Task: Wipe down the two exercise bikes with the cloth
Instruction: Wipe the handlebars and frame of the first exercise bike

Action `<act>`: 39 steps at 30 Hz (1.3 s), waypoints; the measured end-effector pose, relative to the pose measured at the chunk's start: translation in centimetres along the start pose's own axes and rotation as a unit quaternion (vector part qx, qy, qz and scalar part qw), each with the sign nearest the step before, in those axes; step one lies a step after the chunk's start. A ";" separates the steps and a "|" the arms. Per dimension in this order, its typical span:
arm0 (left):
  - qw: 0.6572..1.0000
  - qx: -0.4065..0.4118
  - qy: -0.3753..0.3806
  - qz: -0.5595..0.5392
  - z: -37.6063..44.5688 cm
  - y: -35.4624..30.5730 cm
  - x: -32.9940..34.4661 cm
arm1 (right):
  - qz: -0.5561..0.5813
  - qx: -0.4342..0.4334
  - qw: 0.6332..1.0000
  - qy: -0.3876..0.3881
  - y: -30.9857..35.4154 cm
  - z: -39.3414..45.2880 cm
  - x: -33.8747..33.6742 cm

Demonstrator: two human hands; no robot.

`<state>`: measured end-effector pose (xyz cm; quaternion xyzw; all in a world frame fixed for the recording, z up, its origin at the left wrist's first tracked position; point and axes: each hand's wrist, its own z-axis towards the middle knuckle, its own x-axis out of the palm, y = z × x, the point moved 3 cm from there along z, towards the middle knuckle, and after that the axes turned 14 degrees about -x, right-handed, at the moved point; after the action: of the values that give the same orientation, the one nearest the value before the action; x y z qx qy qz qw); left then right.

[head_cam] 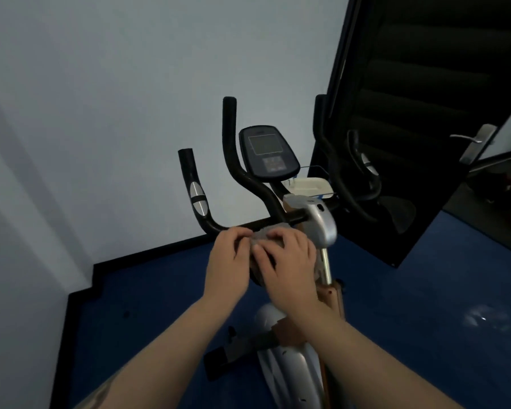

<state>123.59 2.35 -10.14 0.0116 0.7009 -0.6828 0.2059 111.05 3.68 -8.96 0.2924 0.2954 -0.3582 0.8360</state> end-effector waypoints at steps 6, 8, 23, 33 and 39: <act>0.998 -0.003 -0.003 -0.069 -0.1 1.7 1.5 | -0.023 -0.059 0.998 -0.023 -1.5 -2.3 2.3; 0.996 0.003 0.009 -0.084 -0.3 2.1 1.6 | -0.008 -0.028 0.999 -0.035 -0.7 -3.8 2.7; 0.979 0.004 0.109 -0.170 0.2 3.4 0.7 | 0.014 0.035 0.998 -0.052 0.4 0.7 2.8; 0.981 -0.003 0.088 -0.175 0.0 3.3 0.8 | 0.039 0.019 0.997 -0.064 0.2 3.6 0.6; 0.983 -0.018 0.077 -0.165 -0.5 3.6 0.7 | 0.064 0.047 0.997 0.002 0.7 -0.2 2.1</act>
<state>123.84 2.91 -13.81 -0.0552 0.7192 -0.6917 0.0359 112.74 3.36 -10.34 0.3503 0.2604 -0.3170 0.8420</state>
